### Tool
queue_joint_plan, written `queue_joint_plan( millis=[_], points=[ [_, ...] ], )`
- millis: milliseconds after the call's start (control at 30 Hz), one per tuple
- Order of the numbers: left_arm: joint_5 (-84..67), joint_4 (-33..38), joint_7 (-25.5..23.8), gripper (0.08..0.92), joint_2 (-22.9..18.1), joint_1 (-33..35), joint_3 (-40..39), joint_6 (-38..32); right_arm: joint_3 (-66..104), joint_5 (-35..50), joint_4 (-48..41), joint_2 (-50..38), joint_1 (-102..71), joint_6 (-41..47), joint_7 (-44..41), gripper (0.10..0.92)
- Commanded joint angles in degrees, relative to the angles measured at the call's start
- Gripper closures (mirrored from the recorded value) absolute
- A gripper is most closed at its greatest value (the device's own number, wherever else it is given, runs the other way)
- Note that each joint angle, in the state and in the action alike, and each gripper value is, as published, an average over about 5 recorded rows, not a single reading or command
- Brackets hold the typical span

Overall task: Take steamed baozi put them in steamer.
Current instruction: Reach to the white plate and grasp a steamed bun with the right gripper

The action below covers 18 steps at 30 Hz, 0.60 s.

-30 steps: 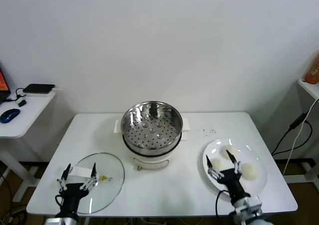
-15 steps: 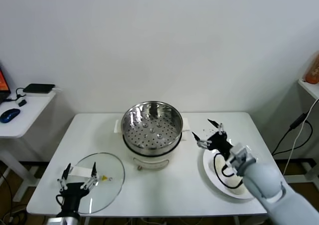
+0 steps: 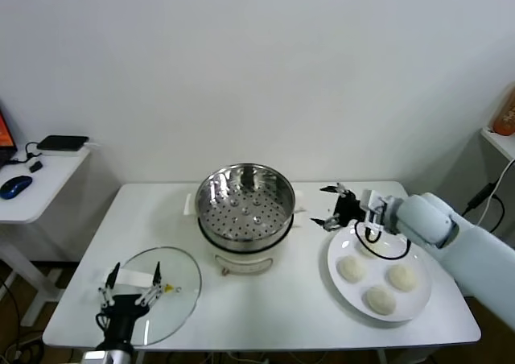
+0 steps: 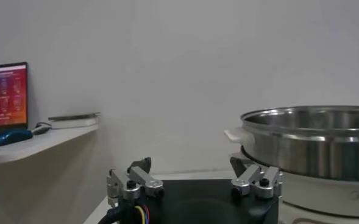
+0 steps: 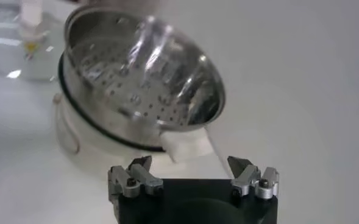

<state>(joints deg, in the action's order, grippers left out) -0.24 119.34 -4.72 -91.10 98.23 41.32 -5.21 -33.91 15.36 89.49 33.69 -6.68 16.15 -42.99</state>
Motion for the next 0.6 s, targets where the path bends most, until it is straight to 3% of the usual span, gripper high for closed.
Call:
queue_joint_plan(
  millis=[33, 267, 600],
  points=[
    [0.06, 0.14, 0.04, 0.177, 0.08, 0.27, -0.28, -0.15, -24.41, -2.15, -10.81, -0.70, 23.81, -6.22, -15.91, 0.203],
    [-0.61, 0.82, -0.12, 0.177, 0.78, 0.43, 0.25, -0.10, -34.70, -7.83, -20.31, 3.71, 30.22, -10.92, -21.93, 0.203],
    [-1.08, 1.17, -0.30, 0.177, 1.16, -0.44, 0.81, 0.75, -39.65, -12.25, -30.56, 10.96, 29.41, -13.92, -23.30, 0.203]
  ],
)
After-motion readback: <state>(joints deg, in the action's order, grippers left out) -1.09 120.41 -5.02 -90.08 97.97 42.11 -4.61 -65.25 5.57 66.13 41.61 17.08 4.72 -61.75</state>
